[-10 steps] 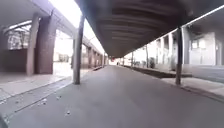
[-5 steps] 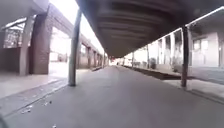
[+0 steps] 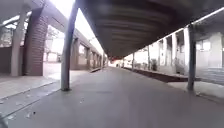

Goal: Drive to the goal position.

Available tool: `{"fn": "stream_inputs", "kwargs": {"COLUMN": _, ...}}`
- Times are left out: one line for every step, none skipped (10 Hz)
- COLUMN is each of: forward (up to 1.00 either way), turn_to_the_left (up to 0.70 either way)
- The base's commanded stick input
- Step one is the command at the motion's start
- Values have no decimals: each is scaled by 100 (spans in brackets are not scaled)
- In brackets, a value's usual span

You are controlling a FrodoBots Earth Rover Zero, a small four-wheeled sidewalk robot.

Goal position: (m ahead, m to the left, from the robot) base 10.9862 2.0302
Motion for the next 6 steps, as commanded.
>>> {"fn": "stream_inputs", "kwargs": {"forward": 70, "turn_to_the_left": 0}}
{"fn": "stream_inputs", "kwargs": {"forward": 70, "turn_to_the_left": 0}}
{"fn": "stream_inputs", "kwargs": {"forward": 70, "turn_to_the_left": 0}}
{"fn": "stream_inputs", "kwargs": {"forward": 70, "turn_to_the_left": 0}}
{"fn": "stream_inputs", "kwargs": {"forward": 70, "turn_to_the_left": 0}}
{"fn": "stream_inputs", "kwargs": {"forward": 70, "turn_to_the_left": 0}}
